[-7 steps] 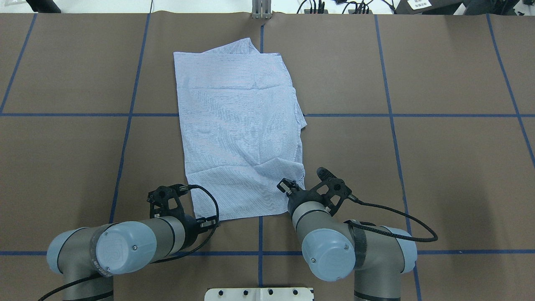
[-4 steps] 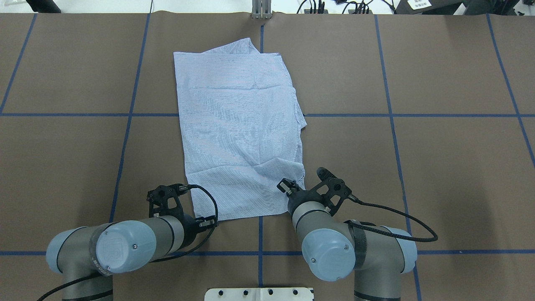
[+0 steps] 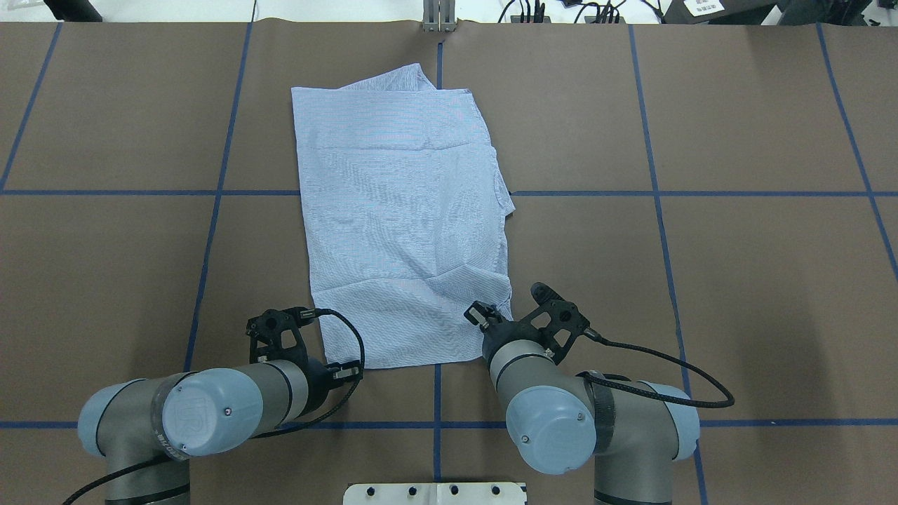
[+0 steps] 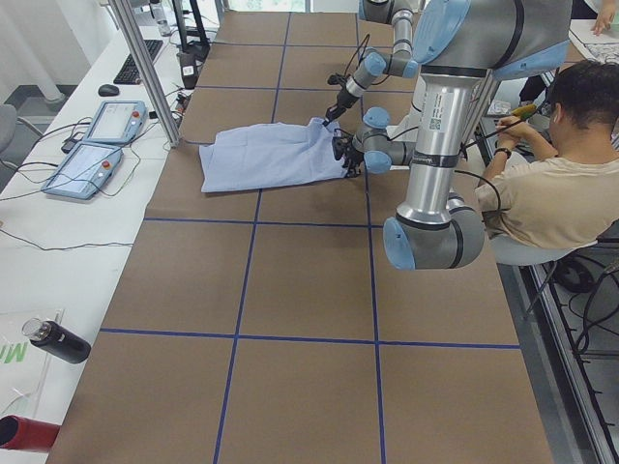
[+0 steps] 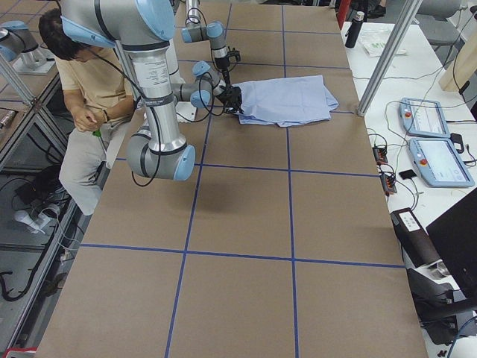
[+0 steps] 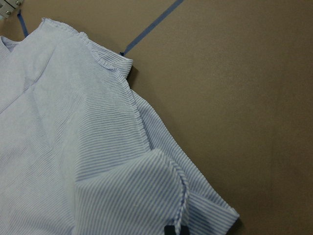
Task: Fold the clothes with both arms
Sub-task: 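Grasp the near edge of the shirt with both grippers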
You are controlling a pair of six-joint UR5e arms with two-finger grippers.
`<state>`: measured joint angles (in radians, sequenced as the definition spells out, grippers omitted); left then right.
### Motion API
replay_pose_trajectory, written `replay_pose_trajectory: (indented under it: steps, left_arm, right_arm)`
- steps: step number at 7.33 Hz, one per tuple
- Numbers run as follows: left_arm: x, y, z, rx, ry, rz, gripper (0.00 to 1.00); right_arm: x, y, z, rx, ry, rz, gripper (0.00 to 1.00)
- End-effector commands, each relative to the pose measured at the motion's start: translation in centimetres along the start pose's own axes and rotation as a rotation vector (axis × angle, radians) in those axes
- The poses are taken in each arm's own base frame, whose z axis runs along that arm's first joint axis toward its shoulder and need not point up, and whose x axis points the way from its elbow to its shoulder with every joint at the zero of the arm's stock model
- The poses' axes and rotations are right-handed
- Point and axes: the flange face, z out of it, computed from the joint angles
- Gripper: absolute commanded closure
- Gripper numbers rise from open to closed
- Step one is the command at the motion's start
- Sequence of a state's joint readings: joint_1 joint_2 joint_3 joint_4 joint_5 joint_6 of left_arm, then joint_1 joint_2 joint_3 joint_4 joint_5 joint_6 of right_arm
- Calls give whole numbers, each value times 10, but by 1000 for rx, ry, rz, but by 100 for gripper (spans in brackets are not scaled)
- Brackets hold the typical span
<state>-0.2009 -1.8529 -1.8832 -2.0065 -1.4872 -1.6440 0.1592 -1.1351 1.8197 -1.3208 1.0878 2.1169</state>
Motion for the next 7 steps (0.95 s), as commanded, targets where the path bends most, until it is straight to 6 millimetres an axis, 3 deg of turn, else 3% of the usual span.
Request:
replay_pose_trajectory:
  steps: [1, 5, 6, 7]
  left_arm:
    - [1, 0, -2, 1, 4, 1, 100]
    - [5, -2, -7, 4, 18, -4, 100]
    - [5, -2, -7, 4, 18, -4, 100]
    - [5, -2, -7, 5, 18, -4, 100]
  right_arm:
    - [0, 1, -1, -1, -1, 0, 100]
    - [15, 14, 4, -10, 22, -14, 99]
    - [18, 17, 3, -13, 25, -20, 73]
    - [19, 17, 4, -10, 35, -41, 39]
